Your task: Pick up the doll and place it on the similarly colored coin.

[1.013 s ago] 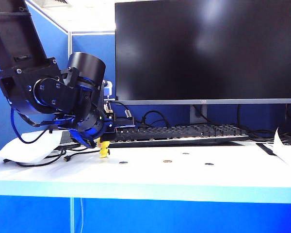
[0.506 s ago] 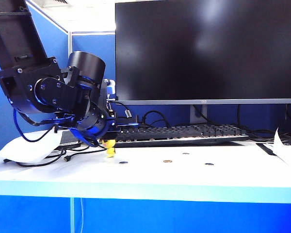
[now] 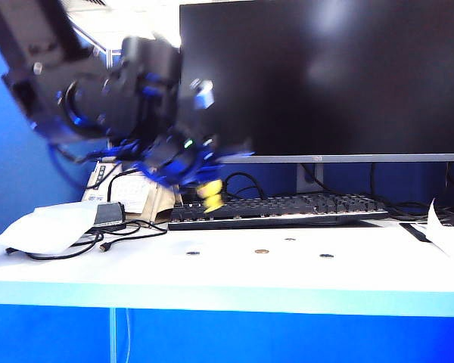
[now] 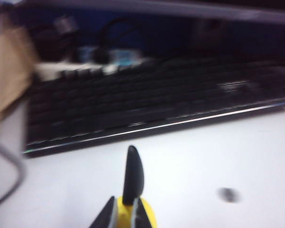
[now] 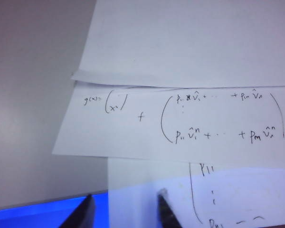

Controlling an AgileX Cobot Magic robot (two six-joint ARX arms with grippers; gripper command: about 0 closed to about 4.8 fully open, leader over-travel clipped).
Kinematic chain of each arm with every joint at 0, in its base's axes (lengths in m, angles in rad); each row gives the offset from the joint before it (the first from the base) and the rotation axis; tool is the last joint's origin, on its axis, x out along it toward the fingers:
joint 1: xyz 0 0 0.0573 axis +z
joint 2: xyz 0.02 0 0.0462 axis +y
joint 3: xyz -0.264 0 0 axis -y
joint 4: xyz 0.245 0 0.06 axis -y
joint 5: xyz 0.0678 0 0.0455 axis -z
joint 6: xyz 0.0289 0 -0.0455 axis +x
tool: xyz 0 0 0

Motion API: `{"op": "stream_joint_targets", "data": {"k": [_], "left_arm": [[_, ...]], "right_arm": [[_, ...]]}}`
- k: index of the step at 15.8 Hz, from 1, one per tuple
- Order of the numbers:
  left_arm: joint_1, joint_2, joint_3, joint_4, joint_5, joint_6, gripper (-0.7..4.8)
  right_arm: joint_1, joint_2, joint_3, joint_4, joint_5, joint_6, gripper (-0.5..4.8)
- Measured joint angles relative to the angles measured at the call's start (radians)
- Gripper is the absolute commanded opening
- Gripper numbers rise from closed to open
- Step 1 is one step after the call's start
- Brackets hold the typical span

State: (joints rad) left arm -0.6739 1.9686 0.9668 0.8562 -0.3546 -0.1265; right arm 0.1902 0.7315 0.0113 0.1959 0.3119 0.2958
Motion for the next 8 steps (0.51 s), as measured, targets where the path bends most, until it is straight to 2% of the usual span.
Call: {"op": "stream_joint_targets", "data": {"k": [5,6,8], "left_arm": [[-0.084,-0.002,0.0,-0.005,0.014,0.003,0.15],[-0.097,-0.002,0.0,-0.005,0.015,0.003,-0.03],[-0.122,-0.002,0.001,-0.011,0.037,0.003,-0.05]], "right_arm": [[0.0,0.0,0.0,0.0,0.0,0.0,1.71],[0.0,0.0,0.0,0.0,0.0,0.0,1.71],[0.0,0.0,0.0,0.0,0.0,0.0,1.71]]}}
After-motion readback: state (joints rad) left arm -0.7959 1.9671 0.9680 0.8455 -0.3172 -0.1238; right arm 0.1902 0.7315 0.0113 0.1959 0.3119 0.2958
